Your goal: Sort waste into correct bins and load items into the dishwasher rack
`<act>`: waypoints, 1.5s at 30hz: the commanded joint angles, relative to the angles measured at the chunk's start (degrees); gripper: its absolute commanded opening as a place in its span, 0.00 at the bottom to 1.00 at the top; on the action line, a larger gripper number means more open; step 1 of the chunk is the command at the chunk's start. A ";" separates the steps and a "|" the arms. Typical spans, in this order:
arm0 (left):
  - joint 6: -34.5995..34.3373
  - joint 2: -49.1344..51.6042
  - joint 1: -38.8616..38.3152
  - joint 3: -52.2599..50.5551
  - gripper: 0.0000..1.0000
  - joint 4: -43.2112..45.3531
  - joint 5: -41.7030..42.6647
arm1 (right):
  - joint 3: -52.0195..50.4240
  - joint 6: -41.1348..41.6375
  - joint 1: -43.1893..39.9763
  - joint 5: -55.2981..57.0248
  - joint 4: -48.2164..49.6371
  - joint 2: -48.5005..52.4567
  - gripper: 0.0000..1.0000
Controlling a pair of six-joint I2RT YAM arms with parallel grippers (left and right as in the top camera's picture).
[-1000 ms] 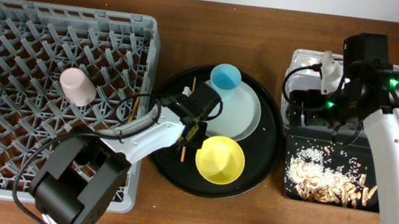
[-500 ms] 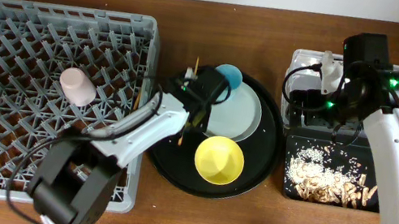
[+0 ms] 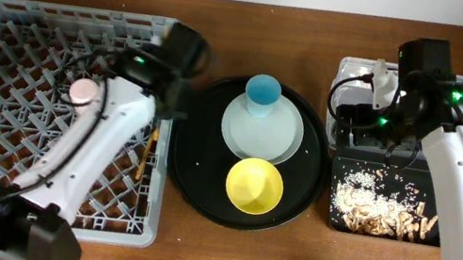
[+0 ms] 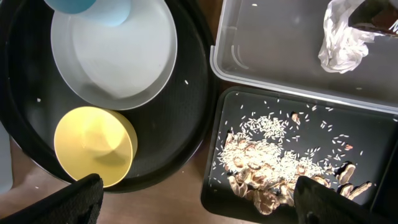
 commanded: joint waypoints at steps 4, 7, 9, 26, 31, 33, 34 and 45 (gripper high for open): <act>2.84 -0.24 3.98 -5.29 0.00 0.94 3.45 | 0.39 0.26 0.46 -0.48 -0.17 -0.55 0.99; 2.89 -0.24 3.98 -7.54 0.01 2.82 3.61 | 0.39 0.26 0.46 -0.48 -0.17 -0.55 0.99; 3.61 -0.24 3.98 -8.15 0.01 3.48 3.61 | 0.39 0.26 0.46 -0.48 -0.17 -0.55 0.99; 3.93 -4.81 0.66 -5.68 0.60 1.90 25.83 | 0.39 0.26 0.46 -0.48 -0.17 -0.55 0.99; 4.81 -4.72 -10.56 -5.77 0.60 2.36 25.83 | 0.39 0.26 0.46 -0.48 -0.17 -0.55 0.99; 4.98 -4.68 -15.02 -6.08 0.56 3.52 22.38 | 0.39 0.26 0.46 -0.48 -0.17 -0.55 0.99; 4.98 -4.61 -17.51 -6.12 0.56 3.78 20.39 | 0.39 0.28 0.46 -0.48 -0.17 -0.55 0.99; 4.33 2.58 -30.49 -6.19 0.46 9.33 19.52 | 0.39 0.26 0.46 -0.48 -0.17 -0.55 0.99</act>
